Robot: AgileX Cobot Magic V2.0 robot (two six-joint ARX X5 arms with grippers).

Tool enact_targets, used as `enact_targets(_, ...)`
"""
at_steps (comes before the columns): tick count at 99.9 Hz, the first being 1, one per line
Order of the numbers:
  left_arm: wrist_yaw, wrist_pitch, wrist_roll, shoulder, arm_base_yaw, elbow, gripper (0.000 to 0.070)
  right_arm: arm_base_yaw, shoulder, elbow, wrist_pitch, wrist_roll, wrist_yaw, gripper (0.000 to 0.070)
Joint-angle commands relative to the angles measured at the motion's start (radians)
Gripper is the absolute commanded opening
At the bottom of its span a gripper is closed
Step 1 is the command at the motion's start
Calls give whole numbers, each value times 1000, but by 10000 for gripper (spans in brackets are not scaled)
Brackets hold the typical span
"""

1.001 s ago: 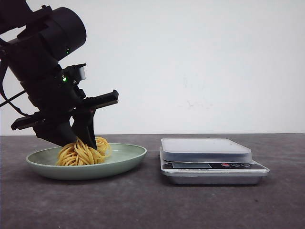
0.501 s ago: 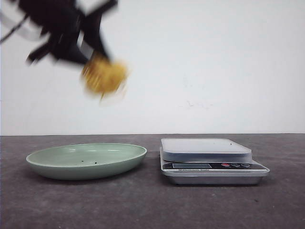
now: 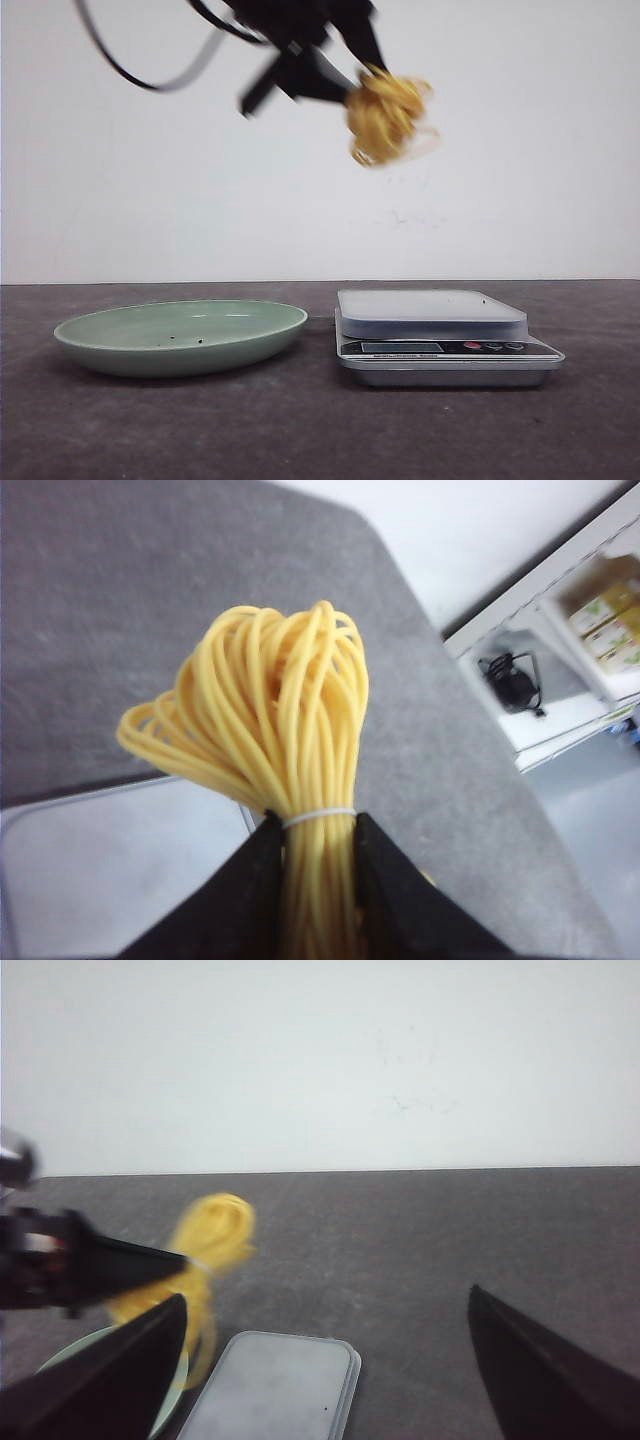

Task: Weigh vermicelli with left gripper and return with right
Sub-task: 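Carry the bundle with the left gripper over the scale and lower it, then open the left gripper and raise it away from the scale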

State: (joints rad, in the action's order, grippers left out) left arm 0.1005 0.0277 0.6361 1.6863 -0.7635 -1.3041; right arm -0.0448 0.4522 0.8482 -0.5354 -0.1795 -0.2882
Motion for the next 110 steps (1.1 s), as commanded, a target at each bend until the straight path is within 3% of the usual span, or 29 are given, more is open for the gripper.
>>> enact_targets(1,-3,-2,20,56,-14,-39,4,0,3,18,6,4,-2,562)
enact_targets(26,-3,31,57,207,-14,-42,4,0,3,18,2,4,-3,562)
enact_targets(49,2,32,37,264,-20,-42,7,0,3,18,-4,4,-3,562)
enact_targets(54,2,33,21,264,-20,-42,57,0,3,18,-6,4,-3,562)
enact_targets(65,11,31,-4,263,-20,-43,315,0,3,18,-6,5,-3,562)
enact_targets(69,22,32,-10,261,-19,-46,368,0,3,18,-5,5,-3,562)
enact_targets(87,39,48,-80,175,6,-47,389,0,3,18,-5,8,-3,563)
enact_targets(110,-4,181,-261,-156,53,-47,389,0,3,18,-18,11,-4,562)
